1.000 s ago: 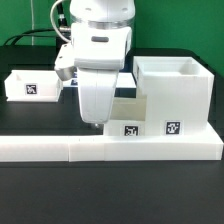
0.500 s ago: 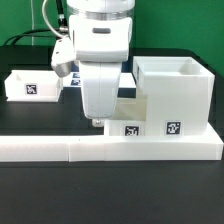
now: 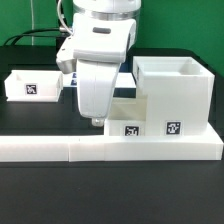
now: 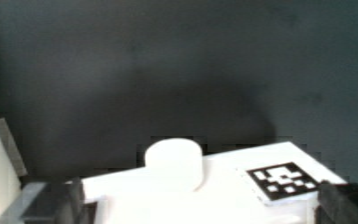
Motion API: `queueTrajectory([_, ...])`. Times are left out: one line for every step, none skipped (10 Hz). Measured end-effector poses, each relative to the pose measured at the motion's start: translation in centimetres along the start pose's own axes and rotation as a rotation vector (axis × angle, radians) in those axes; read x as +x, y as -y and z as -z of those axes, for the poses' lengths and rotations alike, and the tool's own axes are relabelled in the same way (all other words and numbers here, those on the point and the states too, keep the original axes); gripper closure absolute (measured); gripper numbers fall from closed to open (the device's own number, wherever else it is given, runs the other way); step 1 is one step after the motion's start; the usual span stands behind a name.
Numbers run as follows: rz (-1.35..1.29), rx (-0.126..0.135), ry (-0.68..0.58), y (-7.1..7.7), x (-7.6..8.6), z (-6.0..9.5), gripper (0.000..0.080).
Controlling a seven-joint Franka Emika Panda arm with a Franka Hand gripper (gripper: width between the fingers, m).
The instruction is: Assemble drawer
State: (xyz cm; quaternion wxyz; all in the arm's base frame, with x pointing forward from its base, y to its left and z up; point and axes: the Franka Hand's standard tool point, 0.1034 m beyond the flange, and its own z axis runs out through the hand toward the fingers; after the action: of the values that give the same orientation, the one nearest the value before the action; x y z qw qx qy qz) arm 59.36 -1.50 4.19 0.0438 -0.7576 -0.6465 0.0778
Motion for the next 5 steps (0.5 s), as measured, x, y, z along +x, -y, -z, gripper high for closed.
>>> queueTrajectory([0.0, 0.0, 0.0, 0.01, -0.05, -0.02, 0.0151])
queueTrajectory([0.0, 0.001, 0.0, 0.01, -0.05, -0.03, 0.0151])
queueTrajectory([0.0, 0.001, 0.0, 0.02, -0.05, -0.04, 0.0151])
queueTrajectory([0.001, 0.001, 0.0, 0.02, -0.06, -0.04, 0.0151])
queueTrajectory([0.008, 0.001, -0.001, 0.0, -0.17, -0.09, 0.0151])
